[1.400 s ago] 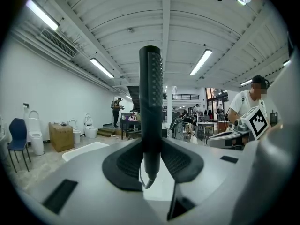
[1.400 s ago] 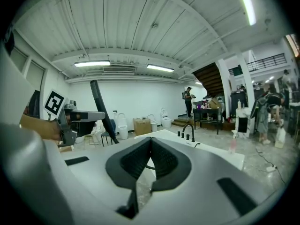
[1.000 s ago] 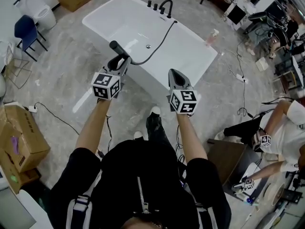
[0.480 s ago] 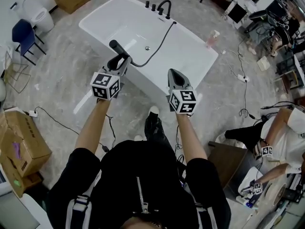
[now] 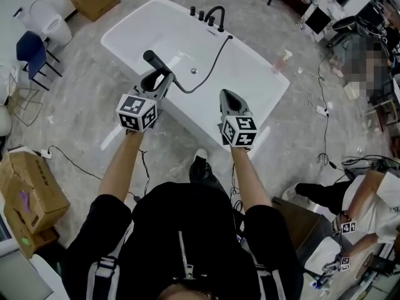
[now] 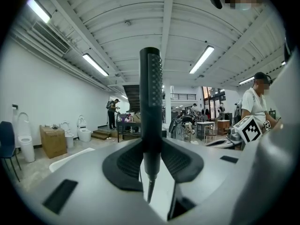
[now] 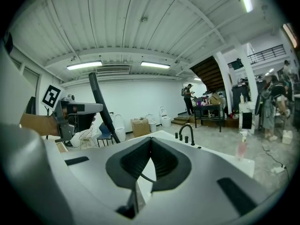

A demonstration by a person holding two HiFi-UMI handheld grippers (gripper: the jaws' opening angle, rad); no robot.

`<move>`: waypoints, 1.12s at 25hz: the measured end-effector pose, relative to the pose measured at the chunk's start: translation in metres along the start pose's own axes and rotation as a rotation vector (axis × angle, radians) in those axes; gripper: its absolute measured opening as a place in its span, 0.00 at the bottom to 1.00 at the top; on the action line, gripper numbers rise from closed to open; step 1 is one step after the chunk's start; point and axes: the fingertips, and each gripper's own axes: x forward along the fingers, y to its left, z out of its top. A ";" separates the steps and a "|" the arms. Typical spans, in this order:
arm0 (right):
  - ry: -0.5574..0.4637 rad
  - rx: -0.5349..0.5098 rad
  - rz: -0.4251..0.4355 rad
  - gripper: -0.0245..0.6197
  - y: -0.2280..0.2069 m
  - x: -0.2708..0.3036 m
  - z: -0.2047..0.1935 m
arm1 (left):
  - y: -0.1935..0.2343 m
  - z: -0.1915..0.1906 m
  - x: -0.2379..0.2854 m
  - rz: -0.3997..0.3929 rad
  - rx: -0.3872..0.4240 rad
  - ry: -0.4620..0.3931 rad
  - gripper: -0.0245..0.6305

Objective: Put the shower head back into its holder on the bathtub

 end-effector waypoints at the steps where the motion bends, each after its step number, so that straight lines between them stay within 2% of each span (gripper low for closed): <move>1: 0.002 0.002 0.007 0.05 -0.008 0.008 0.003 | 0.001 0.001 0.010 0.003 0.002 0.007 0.24; 9: -0.008 0.031 0.040 0.05 -0.065 0.058 0.020 | 0.010 0.009 0.078 0.025 0.012 0.036 0.24; 15: -0.015 0.025 0.020 0.07 -0.104 0.070 0.023 | 0.013 0.011 0.112 0.024 0.024 0.041 0.24; 20: -0.010 -0.009 -0.029 0.26 -0.128 0.068 0.022 | 0.017 0.009 0.135 0.016 0.014 0.046 0.24; 24: 0.000 -0.035 -0.080 0.47 -0.145 0.067 0.018 | 0.020 0.010 0.151 -0.004 0.017 0.046 0.24; 28: 0.031 -0.051 -0.102 0.53 -0.155 0.076 0.012 | 0.030 0.017 0.166 -0.019 0.009 0.029 0.24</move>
